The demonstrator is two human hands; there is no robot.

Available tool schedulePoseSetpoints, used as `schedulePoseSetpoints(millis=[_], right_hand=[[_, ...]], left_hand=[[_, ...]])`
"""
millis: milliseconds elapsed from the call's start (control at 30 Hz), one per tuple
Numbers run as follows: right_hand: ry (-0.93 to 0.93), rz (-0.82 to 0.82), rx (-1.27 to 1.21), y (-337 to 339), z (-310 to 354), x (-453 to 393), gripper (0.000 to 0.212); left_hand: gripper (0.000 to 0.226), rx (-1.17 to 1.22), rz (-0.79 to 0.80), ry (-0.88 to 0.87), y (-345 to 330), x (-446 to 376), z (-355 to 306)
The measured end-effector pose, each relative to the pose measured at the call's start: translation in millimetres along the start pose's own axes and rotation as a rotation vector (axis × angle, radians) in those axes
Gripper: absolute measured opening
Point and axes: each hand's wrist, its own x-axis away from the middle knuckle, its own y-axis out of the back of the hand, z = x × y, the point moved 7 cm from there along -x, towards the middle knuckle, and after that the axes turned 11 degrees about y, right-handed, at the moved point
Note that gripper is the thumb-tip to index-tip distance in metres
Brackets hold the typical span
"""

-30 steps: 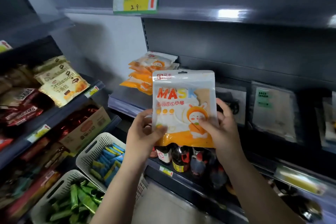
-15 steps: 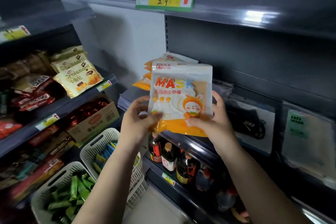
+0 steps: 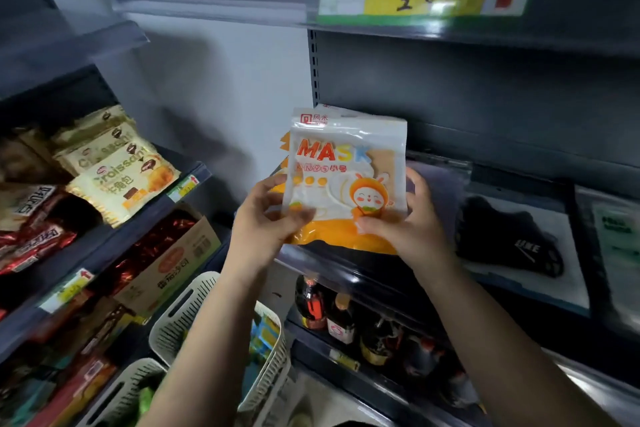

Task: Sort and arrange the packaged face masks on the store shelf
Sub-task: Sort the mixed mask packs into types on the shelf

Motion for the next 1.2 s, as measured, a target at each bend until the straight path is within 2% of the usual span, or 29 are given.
schedulePoseSetpoints(millis=[233,433,567,733,900,1067,1200], right_hand=[[-0.058,-0.127,0.152,-34.1,-2.6,-7.7,0.094],[-0.025,-0.157,0.109,-48.2,10.0,-17.4,0.095],[-0.003,-0.199,0.132,-46.7,22.4,-25.9,0.1],[0.02,-0.266,0.182,-39.1,40.7,-41.1,0.083],[0.063,-0.333,0.282,-33.9,53.9,-64.9,0.078],[0.028,-0.328,0.453,-33.4,48.4,-86.9,0.078],[-0.014,-0.31,0.535,-35.4,38.7,-97.2,0.079]], left_hand=[[0.039,-0.036,0.102,0.0,33.7,-40.4,-4.6],[0.043,-0.065,0.142,-0.016,44.2,-72.2,-13.2],[0.046,-0.174,0.19,-0.067,36.0,-92.3,-32.8],[0.044,-0.321,0.236,-0.176,22.4,-119.4,-62.3],[0.04,-0.384,0.252,-0.206,6.9,-147.0,-82.2],[0.056,-0.457,0.234,-0.194,-1.8,-168.9,-80.0],[0.055,-0.512,0.23,-0.182,-7.4,-176.7,-73.4]])
